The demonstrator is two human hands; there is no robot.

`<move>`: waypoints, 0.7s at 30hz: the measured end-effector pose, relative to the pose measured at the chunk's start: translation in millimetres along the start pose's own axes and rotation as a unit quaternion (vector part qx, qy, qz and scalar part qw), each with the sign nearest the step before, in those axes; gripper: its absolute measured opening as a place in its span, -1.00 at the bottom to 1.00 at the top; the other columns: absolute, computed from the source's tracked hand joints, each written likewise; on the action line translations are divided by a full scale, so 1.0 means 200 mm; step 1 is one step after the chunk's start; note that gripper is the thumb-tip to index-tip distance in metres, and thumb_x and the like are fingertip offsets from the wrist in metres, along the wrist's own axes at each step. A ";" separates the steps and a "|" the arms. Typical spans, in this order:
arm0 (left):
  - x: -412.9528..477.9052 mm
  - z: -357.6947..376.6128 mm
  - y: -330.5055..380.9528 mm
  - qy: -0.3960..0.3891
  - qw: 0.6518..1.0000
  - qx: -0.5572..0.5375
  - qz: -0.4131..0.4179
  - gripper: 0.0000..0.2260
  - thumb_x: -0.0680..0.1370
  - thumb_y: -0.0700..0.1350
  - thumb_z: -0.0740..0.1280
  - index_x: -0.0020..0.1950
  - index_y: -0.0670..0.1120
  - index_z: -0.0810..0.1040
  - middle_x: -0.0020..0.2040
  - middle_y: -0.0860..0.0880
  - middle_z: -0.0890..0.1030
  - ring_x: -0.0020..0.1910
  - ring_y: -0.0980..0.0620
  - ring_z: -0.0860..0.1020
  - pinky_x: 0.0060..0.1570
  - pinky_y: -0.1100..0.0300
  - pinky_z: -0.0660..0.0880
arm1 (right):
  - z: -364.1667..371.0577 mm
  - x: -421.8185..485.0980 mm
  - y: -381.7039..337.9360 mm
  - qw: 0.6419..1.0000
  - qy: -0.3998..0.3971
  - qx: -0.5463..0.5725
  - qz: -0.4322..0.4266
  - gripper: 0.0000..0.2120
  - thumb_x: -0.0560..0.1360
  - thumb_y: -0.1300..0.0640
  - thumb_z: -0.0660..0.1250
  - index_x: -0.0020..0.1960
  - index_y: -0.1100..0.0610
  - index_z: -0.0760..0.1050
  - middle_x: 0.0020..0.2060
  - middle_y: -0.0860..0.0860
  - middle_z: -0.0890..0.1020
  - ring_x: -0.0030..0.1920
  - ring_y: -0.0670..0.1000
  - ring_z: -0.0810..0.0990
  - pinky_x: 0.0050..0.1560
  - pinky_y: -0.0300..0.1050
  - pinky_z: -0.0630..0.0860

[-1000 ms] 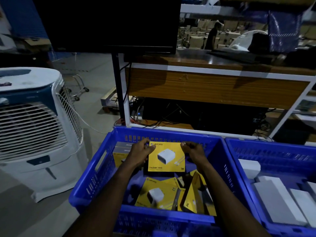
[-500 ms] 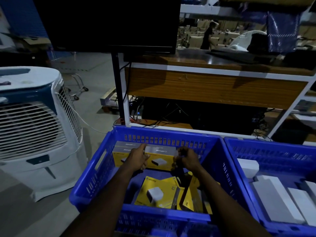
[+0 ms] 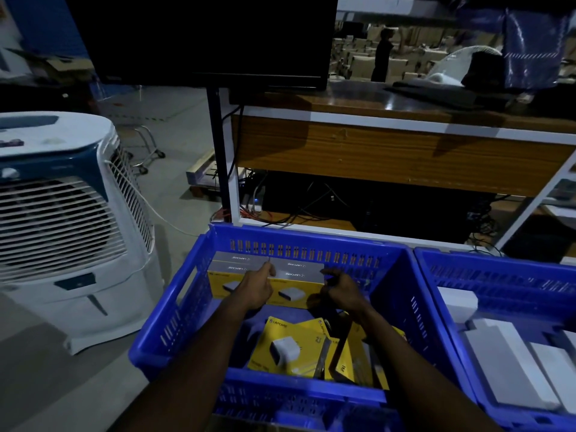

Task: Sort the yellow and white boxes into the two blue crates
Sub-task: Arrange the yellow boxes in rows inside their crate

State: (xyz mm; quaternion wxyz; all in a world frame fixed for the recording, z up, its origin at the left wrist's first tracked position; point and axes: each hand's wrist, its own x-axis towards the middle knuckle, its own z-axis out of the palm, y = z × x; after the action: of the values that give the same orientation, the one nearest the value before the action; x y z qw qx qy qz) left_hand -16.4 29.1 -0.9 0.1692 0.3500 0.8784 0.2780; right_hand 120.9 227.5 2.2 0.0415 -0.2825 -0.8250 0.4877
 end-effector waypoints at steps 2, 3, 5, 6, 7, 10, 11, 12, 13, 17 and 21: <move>0.00 0.01 -0.01 -0.001 1.000 0.011 0.009 -0.84 0.53 -0.31 0.22 0.00 -0.06 0.38 -0.16 -0.15 0.55 -0.23 -0.09 0.53 -0.33 0.14 0.44 | 0.01 0.00 0.01 1.000 0.006 -0.016 0.001 -0.62 0.45 0.30 0.38 0.19 0.07 0.36 -0.14 0.17 0.57 -0.24 0.12 0.54 -0.23 0.04 0.48; 0.00 0.02 -0.02 -0.002 1.000 0.014 0.011 -0.84 0.52 -0.32 0.22 -0.05 -0.05 0.40 -0.12 -0.16 0.58 -0.16 -0.13 0.56 -0.22 0.07 0.50 | 0.02 0.00 0.01 1.000 0.007 -0.027 -0.002 -0.65 0.45 0.28 0.38 0.16 0.08 0.35 -0.17 0.15 0.55 -0.25 0.11 0.53 -0.25 0.03 0.46; 0.01 0.01 -0.03 -0.007 1.000 0.018 0.011 -0.80 0.51 -0.33 0.23 -0.10 -0.02 0.46 -0.05 -0.15 0.63 -0.03 -0.16 0.60 -0.03 0.02 0.54 | 0.02 -0.01 0.01 0.999 -0.002 -0.051 -0.010 -0.67 0.45 0.26 0.38 0.16 0.10 0.37 -0.22 0.11 0.54 -0.28 0.08 0.51 -0.27 -0.02 0.41; 0.02 0.01 -0.03 -0.016 1.000 0.025 0.010 -0.79 0.53 -0.32 0.22 -0.06 -0.03 0.54 0.01 -0.15 0.64 0.04 -0.15 0.60 0.04 0.05 0.53 | 0.02 0.00 0.01 0.998 -0.008 -0.061 -0.013 -0.66 0.46 0.26 0.37 0.19 0.11 0.39 -0.24 0.10 0.54 -0.30 0.06 0.50 -0.27 -0.04 0.40; 0.01 0.01 -0.02 -0.029 0.999 0.034 0.010 -0.76 0.55 -0.31 0.20 0.02 -0.06 0.60 0.10 -0.15 0.64 0.11 -0.14 0.59 0.11 0.06 0.52 | 0.02 0.00 0.01 0.997 -0.012 -0.071 -0.016 -0.65 0.46 0.27 0.36 0.22 0.13 0.40 -0.25 0.11 0.54 -0.32 0.06 0.49 -0.27 -0.05 0.39; 0.00 0.01 0.02 -0.106 0.992 0.065 0.014 -0.67 0.60 -0.29 0.18 0.29 -0.10 0.58 0.30 -0.15 0.56 0.25 -0.18 0.52 0.14 0.00 0.49 | 0.01 0.01 -0.01 0.995 -0.018 -0.098 -0.028 -0.62 0.47 0.27 0.33 0.28 0.18 0.44 -0.05 0.21 0.61 -0.17 0.16 0.59 -0.20 -0.02 0.46; -0.01 0.00 0.03 -0.128 0.990 0.064 0.017 -0.65 0.58 -0.29 0.20 0.32 -0.09 0.57 0.32 -0.15 0.55 0.25 -0.20 0.51 0.10 -0.01 0.49 | 0.00 0.00 -0.03 0.993 -0.022 -0.113 -0.030 -0.62 0.48 0.26 0.32 0.30 0.17 0.45 0.06 0.23 0.61 -0.05 0.17 0.61 -0.14 -0.04 0.47; -0.02 0.00 0.05 -0.143 0.988 0.061 0.022 -0.64 0.56 -0.28 0.24 0.32 -0.07 0.57 0.33 -0.13 0.54 0.24 -0.21 0.51 0.07 -0.01 0.49 | -0.01 -0.01 -0.05 0.991 -0.028 -0.130 -0.030 -0.60 0.50 0.25 0.32 0.33 0.17 0.44 0.15 0.21 0.59 0.06 0.17 0.60 -0.08 -0.08 0.47; -0.02 -0.01 0.05 -0.158 0.985 0.057 0.026 -0.64 0.54 -0.26 0.29 0.31 -0.06 0.58 0.33 -0.10 0.54 0.24 -0.18 0.52 0.09 0.01 0.49 | -0.02 -0.02 -0.07 0.988 -0.033 -0.149 -0.034 -0.60 0.51 0.23 0.32 0.35 0.16 0.43 0.21 0.18 0.57 0.14 0.16 0.57 0.00 -0.10 0.46; -0.04 0.00 0.06 -0.230 0.973 0.034 0.005 -0.60 0.50 -0.23 0.35 0.33 -0.03 0.55 0.41 0.00 0.48 0.28 -0.06 0.50 0.18 0.02 0.50 | -0.08 -0.12 -0.15 0.978 0.007 -0.192 -0.079 -0.63 0.55 0.13 0.32 0.35 0.10 0.43 0.23 0.12 0.55 0.21 0.16 0.53 0.09 -0.03 0.49; -0.05 0.03 0.11 -0.313 0.948 0.051 -0.022 -0.51 0.56 -0.19 0.36 0.48 -0.04 0.36 0.46 0.04 0.36 0.37 -0.07 0.44 0.00 0.14 0.48 | -0.15 -0.29 -0.20 0.956 0.051 -0.243 -0.154 -0.63 0.57 0.07 0.28 0.37 0.01 0.40 0.24 0.05 0.52 0.13 0.06 0.54 -0.05 -0.12 0.46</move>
State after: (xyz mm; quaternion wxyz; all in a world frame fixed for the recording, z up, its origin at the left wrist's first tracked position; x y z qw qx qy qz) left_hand 4.7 38.6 9.1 0.4231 0.4082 0.8020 0.1053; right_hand 162.0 207.6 62.9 0.0884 -0.1779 -0.9490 0.2448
